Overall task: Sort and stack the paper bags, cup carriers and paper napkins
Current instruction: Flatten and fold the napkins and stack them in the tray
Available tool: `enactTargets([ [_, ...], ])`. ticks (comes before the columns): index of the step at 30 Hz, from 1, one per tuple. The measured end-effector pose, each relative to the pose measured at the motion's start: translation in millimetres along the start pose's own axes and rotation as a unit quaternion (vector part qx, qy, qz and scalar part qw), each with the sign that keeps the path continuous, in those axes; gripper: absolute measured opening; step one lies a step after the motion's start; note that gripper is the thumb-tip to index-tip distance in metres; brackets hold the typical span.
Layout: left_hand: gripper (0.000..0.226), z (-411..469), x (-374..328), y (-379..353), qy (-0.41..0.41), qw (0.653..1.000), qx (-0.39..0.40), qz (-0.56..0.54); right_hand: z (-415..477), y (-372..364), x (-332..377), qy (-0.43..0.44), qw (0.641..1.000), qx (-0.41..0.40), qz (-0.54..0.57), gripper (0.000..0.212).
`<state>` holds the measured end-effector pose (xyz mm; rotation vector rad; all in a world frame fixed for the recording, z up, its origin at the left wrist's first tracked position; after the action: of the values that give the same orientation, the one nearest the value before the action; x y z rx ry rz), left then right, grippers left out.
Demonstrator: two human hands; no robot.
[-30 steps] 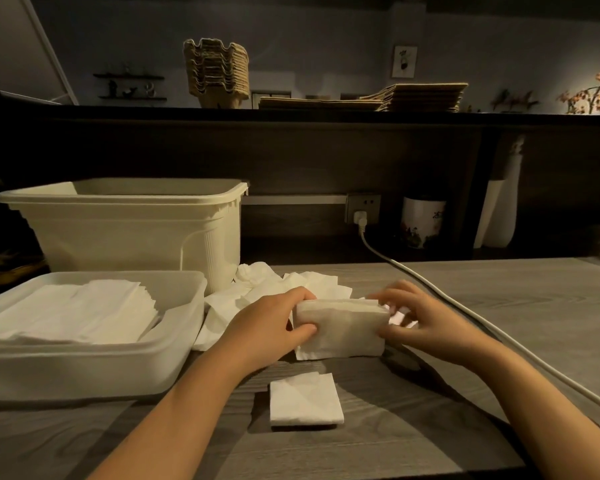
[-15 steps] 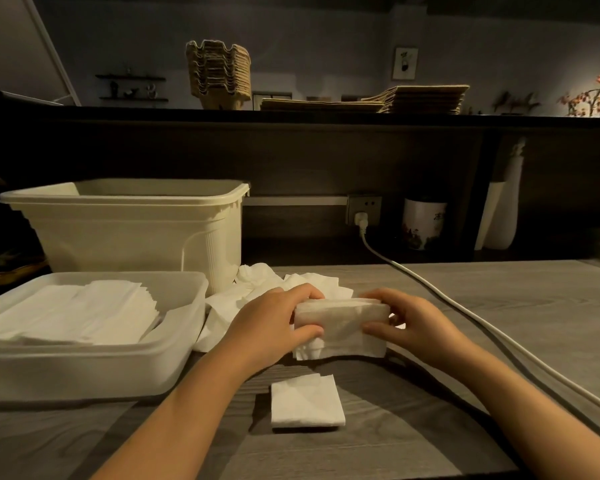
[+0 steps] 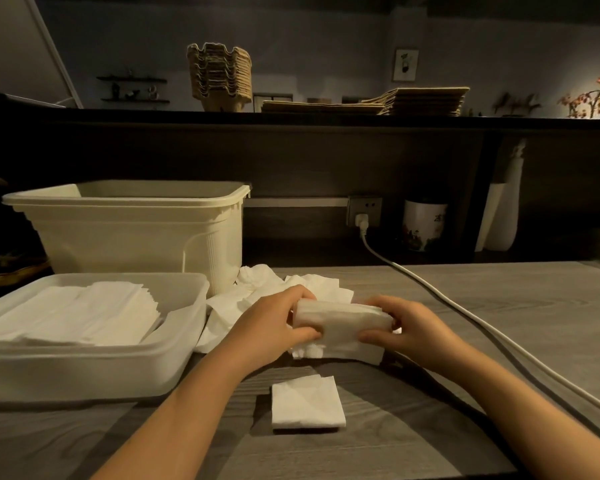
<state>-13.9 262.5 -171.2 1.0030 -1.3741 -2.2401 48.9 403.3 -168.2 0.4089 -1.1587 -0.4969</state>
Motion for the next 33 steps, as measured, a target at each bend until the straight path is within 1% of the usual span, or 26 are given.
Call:
enactTargets([
  [2, 0.023, 0.6, 1.8, 6.0, 0.014, 0.996, -0.020, -0.084, 0.3, 2.3, -1.1, -0.013, 1.000, -0.009, 0.017, 0.028],
  [5, 0.017, 2.4, 4.4, 12.0, 0.045, 0.978, -0.053, -0.196, -0.2, -0.2, -5.0, -0.050, 0.997, -0.001, 0.061, 0.021],
  [7, 0.014, 2.8, 8.3, 10.1, 0.073, 0.958, -0.068, -0.267, -1.7, -5.9, -7.5, -0.075, 0.993, 0.021, 0.084, 0.017],
  [9, 0.012, 2.3, 14.3, 7.2, 0.105, 0.933, -0.078, -0.336, -2.0, -12.7, -9.4, -0.090, 0.991, 0.047, 0.083, 0.018],
  [11, 0.010, 2.0, 18.2, 6.1, 0.124, 0.918, -0.087, -0.366, -1.9, -15.8, -11.0, -0.095, 0.991, 0.060, 0.078, 0.018],
  [13, 0.008, 2.1, 18.6, 6.6, 0.128, 0.911, -0.095, -0.380, -2.3, -15.0, -14.1, -0.099, 0.988, 0.054, 0.102, 0.018],
  [15, 0.009, 1.3, 15.9, 8.6, 0.121, 0.907, -0.102, -0.390, -3.7, -15.1, -16.0, -0.105, 0.983, 0.052, 0.144, 0.033],
  [18, 0.014, 0.4, 8.5, 12.7, 0.084, 0.922, -0.108, -0.363, -7.9, -22.3, -11.8, -0.111, 0.973, 0.073, 0.187, 0.050],
  [20, 0.015, -0.2, 4.8, 15.2, 0.063, 0.930, -0.113, -0.343, -8.5, -24.6, -8.2, -0.114, 0.975, 0.073, 0.178, 0.055],
  [25, 0.017, 0.4, -4.7, 15.2, 0.018, 0.955, -0.107, -0.276, 4.8, -15.5, 12.9, -0.081, 0.989, 0.033, 0.121, 0.048],
  [27, 0.017, 1.4, -5.4, 14.0, 0.014, 0.958, -0.104, -0.267, 14.1, -17.9, 19.9, -0.075, 0.994, 0.035, 0.073, 0.034],
  [29, 0.018, 2.5, -3.2, 12.8, 0.021, 0.955, -0.103, -0.276, 24.2, -22.2, 24.8, -0.063, 0.997, 0.041, -0.006, 0.021],
  [30, 0.020, 2.9, -1.4, 12.9, 0.026, 0.953, -0.106, -0.284, 28.6, -22.8, 25.9, -0.057, 0.997, 0.033, -0.026, 0.016],
  [31, 0.021, 3.5, 2.3, 13.5, 0.033, 0.948, -0.112, -0.295, 31.1, -22.0, 26.7, -0.051, 0.998, 0.017, -0.023, 0.015],
  [32, 0.021, 3.7, 6.7, 14.4, 0.045, 0.943, -0.123, -0.306, 32.5, -18.4, 23.2, -0.047, 0.999, -0.010, 0.007, 0.015],
  [33, 0.019, 3.4, 13.0, 16.7, 0.061, 0.940, -0.140, -0.305, 31.9, -11.9, 17.9, -0.050, 0.995, -0.054, 0.065, 0.014],
])
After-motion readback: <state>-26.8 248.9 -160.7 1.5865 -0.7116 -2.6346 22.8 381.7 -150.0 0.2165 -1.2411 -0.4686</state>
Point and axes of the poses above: each hand's wrist, its own z-axis towards the middle knuckle, its own y-axis out of the back of the hand, x = y × z, the point moved 9 cm from there along z, towards the middle knuckle, and after that the axes turned 15 degrees about z, right-handed, at the moved point
